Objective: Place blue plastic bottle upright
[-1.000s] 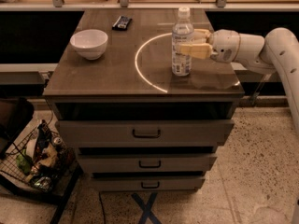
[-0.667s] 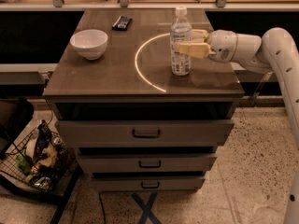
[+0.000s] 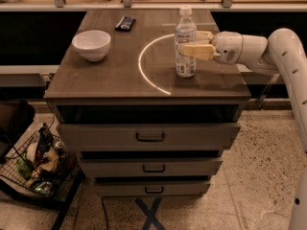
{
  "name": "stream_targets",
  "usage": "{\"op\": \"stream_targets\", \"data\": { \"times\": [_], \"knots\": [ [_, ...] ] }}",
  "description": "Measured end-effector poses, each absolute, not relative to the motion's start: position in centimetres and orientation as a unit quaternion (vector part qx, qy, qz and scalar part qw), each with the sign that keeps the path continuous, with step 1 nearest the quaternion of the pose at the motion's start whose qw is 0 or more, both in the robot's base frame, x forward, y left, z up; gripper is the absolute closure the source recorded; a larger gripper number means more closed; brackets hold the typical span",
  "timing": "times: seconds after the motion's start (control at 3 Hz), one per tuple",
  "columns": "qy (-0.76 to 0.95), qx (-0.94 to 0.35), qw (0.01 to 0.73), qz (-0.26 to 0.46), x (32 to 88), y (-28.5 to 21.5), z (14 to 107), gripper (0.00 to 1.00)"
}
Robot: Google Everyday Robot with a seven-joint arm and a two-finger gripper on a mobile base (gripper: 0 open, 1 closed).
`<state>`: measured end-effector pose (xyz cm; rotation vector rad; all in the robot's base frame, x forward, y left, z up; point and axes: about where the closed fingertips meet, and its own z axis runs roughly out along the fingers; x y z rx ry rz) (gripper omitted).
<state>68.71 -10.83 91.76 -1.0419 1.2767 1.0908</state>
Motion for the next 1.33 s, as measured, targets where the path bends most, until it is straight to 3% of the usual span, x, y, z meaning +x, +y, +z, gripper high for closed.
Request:
{"op": "stream_targets", "data": {
  "times": [1.33],
  "knots": [
    [0.54,-0.44,0.55,0.461,68.72,-10.85,91.77,1.0]
  ]
}}
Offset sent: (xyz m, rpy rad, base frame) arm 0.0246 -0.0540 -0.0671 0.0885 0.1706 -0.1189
